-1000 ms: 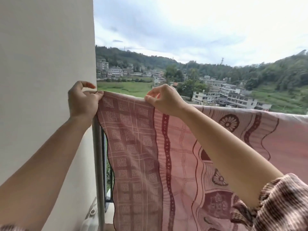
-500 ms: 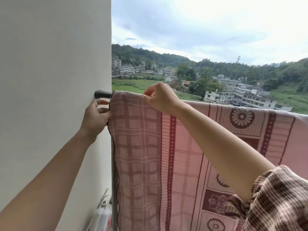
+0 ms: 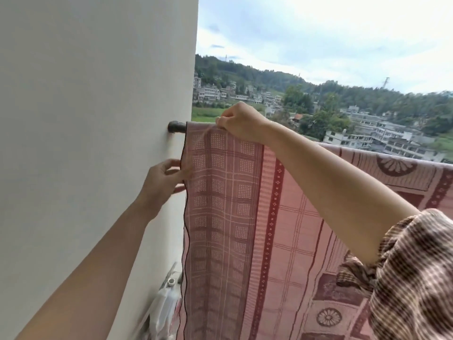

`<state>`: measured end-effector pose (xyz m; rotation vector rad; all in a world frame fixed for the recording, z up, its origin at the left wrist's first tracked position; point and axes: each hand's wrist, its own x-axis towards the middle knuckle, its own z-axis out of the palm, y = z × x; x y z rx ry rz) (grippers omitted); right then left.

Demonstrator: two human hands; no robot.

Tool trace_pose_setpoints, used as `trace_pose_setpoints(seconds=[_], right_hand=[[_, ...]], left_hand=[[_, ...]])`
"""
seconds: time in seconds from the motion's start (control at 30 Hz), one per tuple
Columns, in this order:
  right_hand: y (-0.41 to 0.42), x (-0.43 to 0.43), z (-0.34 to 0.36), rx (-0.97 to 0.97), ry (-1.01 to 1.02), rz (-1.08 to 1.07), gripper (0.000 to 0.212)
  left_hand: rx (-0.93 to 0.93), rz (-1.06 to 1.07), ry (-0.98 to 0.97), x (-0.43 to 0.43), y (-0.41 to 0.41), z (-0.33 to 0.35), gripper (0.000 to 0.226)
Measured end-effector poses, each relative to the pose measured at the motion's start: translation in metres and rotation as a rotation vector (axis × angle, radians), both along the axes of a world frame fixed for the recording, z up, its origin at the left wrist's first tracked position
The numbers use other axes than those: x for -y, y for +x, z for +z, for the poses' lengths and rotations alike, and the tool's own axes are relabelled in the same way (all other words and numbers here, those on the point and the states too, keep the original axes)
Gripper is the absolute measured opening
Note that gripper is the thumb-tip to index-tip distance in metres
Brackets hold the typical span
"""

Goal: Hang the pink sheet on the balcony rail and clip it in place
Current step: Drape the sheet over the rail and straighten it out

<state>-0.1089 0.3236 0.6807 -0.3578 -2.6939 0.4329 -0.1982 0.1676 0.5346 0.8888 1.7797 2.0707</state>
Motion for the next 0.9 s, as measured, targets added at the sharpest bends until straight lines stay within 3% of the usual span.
trace_pose_setpoints(seconds=[0.1,0.27,0.4,0.5,0.67,0.77,0.9], right_hand=[[-0.013,0.006,0.012,0.156,-0.044,0.052,0.033],[-0.030,0.013,0.019,0.328,0.119,0.046,0.042],[-0.039,0.019,0.014,0.171,0.124,0.033,0.033],[-0.045,0.019,0.007,0.026,0.141,0.030,0.026],[-0.052,0.021,-0.002,-0.263,0.197,0.024,0.027],[-0.055,0.027,-0.006,-0.264,0.256,0.049,0.029],[-0.044,0.026,-0.016,-0.142,0.326,0.052,0.030]], left_hand=[[0.002,-0.057,-0.013,0.001,0.003,-0.016,0.014],[0.034,-0.140,0.035,-0.003,0.000,-0.013,0.023],[-0.047,-0.204,-0.291,-0.008,-0.002,-0.030,0.023],[0.021,-0.137,-0.136,-0.005,-0.005,-0.044,0.028],[-0.112,0.092,0.043,0.002,-0.018,-0.035,0.024],[0.001,0.107,0.097,0.010,-0.013,-0.041,0.024],[0.043,-0.229,-0.319,0.020,0.005,-0.097,0.029]])
